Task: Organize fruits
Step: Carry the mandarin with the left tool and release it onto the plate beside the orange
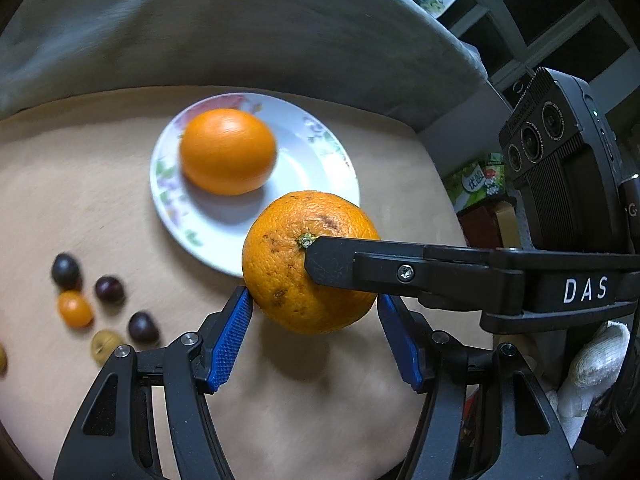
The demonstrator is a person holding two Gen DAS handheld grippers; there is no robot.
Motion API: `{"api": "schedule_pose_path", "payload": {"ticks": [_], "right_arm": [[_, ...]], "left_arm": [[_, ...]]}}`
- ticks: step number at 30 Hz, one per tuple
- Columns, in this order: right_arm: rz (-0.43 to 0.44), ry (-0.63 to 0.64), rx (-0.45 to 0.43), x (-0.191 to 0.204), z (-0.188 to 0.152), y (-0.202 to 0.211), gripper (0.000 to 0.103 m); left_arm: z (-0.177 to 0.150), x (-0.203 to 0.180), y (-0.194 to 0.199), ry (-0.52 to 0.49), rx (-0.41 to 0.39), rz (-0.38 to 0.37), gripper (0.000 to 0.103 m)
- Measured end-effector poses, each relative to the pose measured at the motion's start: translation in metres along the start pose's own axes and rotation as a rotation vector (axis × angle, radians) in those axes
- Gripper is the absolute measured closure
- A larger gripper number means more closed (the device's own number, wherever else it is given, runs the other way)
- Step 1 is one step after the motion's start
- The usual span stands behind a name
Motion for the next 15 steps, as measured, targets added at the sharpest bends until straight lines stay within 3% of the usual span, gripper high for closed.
{"api": "schedule_pose_path", "payload": {"ticks": [15], "right_arm": [[-0.014,-0.014,0.003,-0.018,0.025,0.005,0.041]], "left_arm": [[0.015,-0.004,-0.02,0.015,0.001,-0.017,0.038]]}}
Point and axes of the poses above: each gripper's, at about its wrist camera, not at the fingertips, and y roughly against the way its jaws point, x to its left, z to its top, the point moved 4 cm from there along -y, roughly the way its jaws point, and after that the axes turned 15 degrees about -y, right-handed, at the moved point
